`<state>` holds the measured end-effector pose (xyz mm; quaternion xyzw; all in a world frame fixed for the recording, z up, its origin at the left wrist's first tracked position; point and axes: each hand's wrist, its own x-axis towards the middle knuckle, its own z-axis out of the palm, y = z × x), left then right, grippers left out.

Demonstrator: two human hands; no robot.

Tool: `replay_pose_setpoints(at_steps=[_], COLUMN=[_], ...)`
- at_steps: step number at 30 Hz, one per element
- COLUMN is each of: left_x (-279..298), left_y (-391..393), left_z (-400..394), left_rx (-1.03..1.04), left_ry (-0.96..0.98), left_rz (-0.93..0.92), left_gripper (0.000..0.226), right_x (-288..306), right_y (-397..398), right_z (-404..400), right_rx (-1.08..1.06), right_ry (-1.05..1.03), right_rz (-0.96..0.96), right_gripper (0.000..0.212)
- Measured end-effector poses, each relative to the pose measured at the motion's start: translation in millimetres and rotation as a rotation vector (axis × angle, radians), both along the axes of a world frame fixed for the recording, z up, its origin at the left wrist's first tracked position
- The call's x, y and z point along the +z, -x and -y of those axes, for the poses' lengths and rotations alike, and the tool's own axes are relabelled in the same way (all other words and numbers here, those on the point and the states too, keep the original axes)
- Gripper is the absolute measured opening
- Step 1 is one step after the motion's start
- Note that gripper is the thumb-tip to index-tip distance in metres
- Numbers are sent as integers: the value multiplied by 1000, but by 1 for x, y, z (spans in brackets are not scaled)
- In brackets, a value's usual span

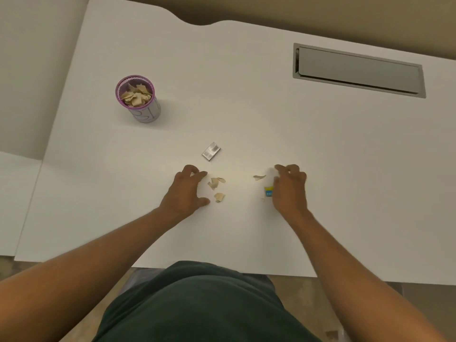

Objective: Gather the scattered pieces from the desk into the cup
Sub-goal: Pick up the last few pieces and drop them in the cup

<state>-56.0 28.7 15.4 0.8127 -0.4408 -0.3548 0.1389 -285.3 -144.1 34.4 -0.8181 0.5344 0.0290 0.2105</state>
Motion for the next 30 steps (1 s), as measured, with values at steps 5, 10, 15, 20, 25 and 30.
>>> replay_pose_setpoints(at_steps=[5, 10, 15, 20, 25, 30], left_x=[-3, -4, -2, -7, -10, -6], left_y=[21, 36, 31, 11, 10, 25], left_z=[8, 27, 29, -1, -9, 11], left_rx=[86, 109, 65, -11, 11, 105], left_ry=[166, 148, 160, 152, 106, 182], left_rz=[-119, -251, -245, -43, -90, -282], left_gripper=[56, 61, 62, 68, 75, 69], right_x=[-12, -14, -2, 7, -4, -11], right_y=[7, -26, -31, 22, 44, 5], right_z=[6, -24, -37, -37, -59, -68], right_rx=[45, 231, 385, 19, -129, -84], right_ry=[-76, -77, -160, -105, -258, -309], right_rz=[-19, 94, 197, 253, 170, 298], right_gripper=[49, 41, 38, 32, 42, 48])
